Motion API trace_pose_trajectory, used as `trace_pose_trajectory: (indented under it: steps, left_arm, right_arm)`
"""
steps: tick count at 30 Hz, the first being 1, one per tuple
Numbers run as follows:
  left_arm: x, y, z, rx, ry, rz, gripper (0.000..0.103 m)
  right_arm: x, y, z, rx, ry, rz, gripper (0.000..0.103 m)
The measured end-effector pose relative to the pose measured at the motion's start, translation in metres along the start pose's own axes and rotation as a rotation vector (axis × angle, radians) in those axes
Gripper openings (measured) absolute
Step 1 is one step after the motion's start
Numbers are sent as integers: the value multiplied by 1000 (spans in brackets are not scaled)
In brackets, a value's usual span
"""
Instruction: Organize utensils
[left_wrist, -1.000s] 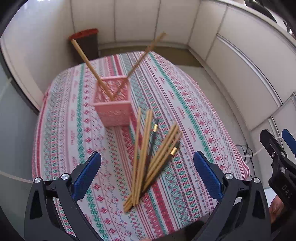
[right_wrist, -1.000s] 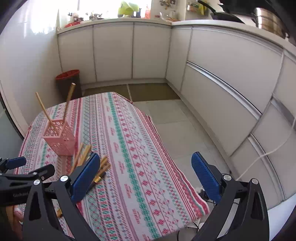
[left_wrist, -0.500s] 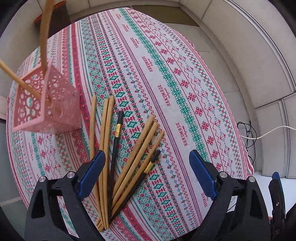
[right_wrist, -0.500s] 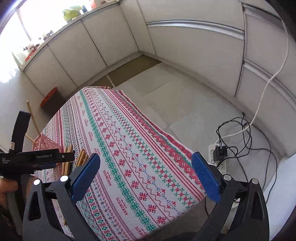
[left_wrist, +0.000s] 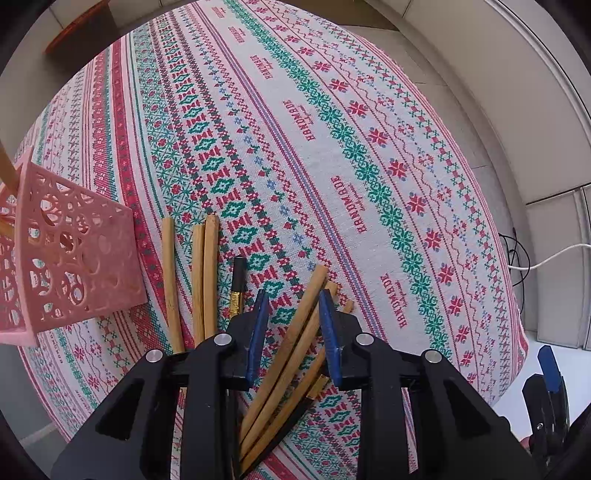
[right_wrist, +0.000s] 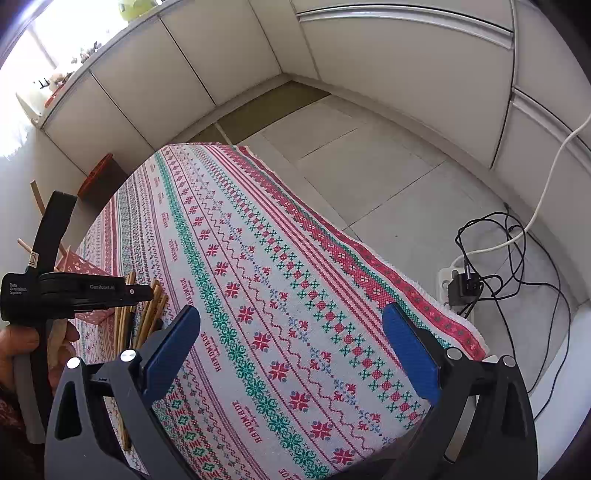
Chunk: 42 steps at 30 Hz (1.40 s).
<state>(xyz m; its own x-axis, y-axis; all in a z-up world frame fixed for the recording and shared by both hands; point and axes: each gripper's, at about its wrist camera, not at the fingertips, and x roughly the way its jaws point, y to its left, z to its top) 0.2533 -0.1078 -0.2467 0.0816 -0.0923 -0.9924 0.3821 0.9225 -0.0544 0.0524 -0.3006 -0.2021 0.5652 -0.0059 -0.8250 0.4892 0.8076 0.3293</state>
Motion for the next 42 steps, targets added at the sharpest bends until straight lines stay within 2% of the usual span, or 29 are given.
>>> trace_pose_trajectory:
  steps: [3, 5, 7, 11, 15, 19, 22, 24, 27, 33, 37, 42]
  left_arm:
    - [2, 2, 3, 9, -11, 4, 20]
    - [10, -2, 4, 37, 12, 24, 14]
    - [15, -4, 3, 79, 7, 50, 13]
    - [16, -13, -3, 104, 2, 41, 11]
    - [8, -12, -16, 93, -82, 23, 9]
    - [-24, -11, -42, 107, -179, -16, 8]
    - [-55, -6, -73, 104, -248, -51, 7]
    - [-73, 4, -96, 74, -294, -64, 7]
    - [-93, 21, -121, 28, -349, -87, 7]
    - [-123, 43, -142, -8, -419, -133, 7]
    - [-129, 61, -147, -37, -420, -160, 7]
    - [-134, 64, -150, -48, -438, -181, 7]
  right_arm:
    - [7, -3, 1, 17, 23, -4, 96]
    - [9, -4, 2, 23, 28, -7, 96]
    - [9, -3, 2, 18, 27, -13, 96]
    - [12, 0, 1, -2, 32, -32, 96]
    - [19, 11, 1, -56, 70, -59, 96]
    - [29, 28, 8, -41, 146, -3, 96]
    - [44, 54, 21, -14, 238, 83, 84]
    - [57, 78, 26, -39, 294, 97, 57]
    - [78, 107, 26, -87, 352, 76, 41]
    - [106, 137, 16, -82, 428, 51, 30]
    - [117, 142, 17, -90, 438, -5, 29]
    - [120, 146, 21, -62, 443, 18, 30]
